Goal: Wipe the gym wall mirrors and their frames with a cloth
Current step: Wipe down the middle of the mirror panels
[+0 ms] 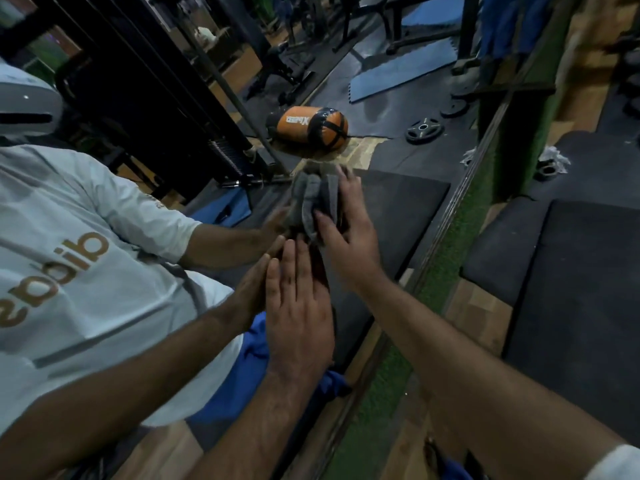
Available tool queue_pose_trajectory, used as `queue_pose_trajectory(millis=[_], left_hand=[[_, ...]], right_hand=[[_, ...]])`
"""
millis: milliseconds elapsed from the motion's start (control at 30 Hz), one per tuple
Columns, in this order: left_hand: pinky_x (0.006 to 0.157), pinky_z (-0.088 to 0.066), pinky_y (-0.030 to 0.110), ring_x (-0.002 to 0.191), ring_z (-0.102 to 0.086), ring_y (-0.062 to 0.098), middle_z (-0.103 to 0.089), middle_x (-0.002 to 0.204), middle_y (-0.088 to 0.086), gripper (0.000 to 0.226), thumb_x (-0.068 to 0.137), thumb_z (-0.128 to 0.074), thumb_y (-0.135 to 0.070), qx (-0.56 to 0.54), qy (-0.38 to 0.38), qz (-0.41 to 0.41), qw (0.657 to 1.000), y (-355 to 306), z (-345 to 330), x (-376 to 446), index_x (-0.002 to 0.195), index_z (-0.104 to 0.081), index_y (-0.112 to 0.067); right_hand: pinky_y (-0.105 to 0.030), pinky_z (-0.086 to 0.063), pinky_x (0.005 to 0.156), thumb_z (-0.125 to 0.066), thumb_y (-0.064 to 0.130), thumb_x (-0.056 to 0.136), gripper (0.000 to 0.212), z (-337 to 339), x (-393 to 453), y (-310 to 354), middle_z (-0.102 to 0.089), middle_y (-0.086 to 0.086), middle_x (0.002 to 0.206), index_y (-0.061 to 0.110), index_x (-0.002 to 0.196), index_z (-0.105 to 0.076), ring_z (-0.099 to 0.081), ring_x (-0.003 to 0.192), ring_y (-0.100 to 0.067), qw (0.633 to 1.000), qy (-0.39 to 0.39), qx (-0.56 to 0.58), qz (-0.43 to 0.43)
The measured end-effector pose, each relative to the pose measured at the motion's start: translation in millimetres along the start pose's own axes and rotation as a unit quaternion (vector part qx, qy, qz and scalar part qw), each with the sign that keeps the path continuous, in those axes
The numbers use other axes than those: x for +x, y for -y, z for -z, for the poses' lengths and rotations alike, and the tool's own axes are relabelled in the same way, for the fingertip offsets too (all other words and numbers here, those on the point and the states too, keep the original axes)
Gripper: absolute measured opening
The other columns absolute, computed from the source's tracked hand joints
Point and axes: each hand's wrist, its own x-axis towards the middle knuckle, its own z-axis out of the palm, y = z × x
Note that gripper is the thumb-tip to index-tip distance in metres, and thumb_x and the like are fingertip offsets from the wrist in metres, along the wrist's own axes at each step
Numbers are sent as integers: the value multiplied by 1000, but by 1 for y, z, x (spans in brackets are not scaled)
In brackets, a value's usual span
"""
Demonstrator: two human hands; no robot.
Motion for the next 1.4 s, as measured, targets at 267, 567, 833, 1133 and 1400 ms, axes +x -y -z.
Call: queue_pose_trajectory(millis=[267,567,833,1133,1400], left_hand=[[126,3,49,155,12,37,17,164,27,89,99,-45,-34,85,26,17,996,10,0,-20,156,10,6],[127,1,47,156,4,34,0,168,23,77,100,-46,-22,34,-3,-16,999,26,5,-31,159,-4,2],[127,-1,49,156,3,38,5,166,28,81,96,-44,-22,49,15,-5,999,42,4,-87,157,-1,7],[126,4,49,155,11,36,11,166,25,96,87,-43,-38,6,49,-36,998,67,3,-124,158,5,4],[125,7,49,155,11,37,11,166,26,98,83,-36,-44,-9,33,-44,998,96,8,-162,158,6,4]], right_hand=[[-51,-32,124,-44,63,84,86,-20,-24,-26,-31,-1,168,37,163,-23,-31,154,-26,934,-120,66,-329],[-28,-30,122,-51,46,105,68,-17,-62,-37,-26,0,170,34,165,-21,-27,156,-23,973,-71,14,-220],[-35,-18,128,-55,33,105,64,-51,-82,34,-17,9,172,27,163,-28,-8,161,-14,997,-20,48,-50],[-47,-27,126,-36,59,97,77,-73,-133,-43,-23,-1,172,32,166,-14,-25,157,-26,916,-130,26,-379],[-26,-20,125,-50,30,108,62,-92,-189,-19,-17,8,172,28,164,-22,-11,160,-13,995,-67,-63,-50]])
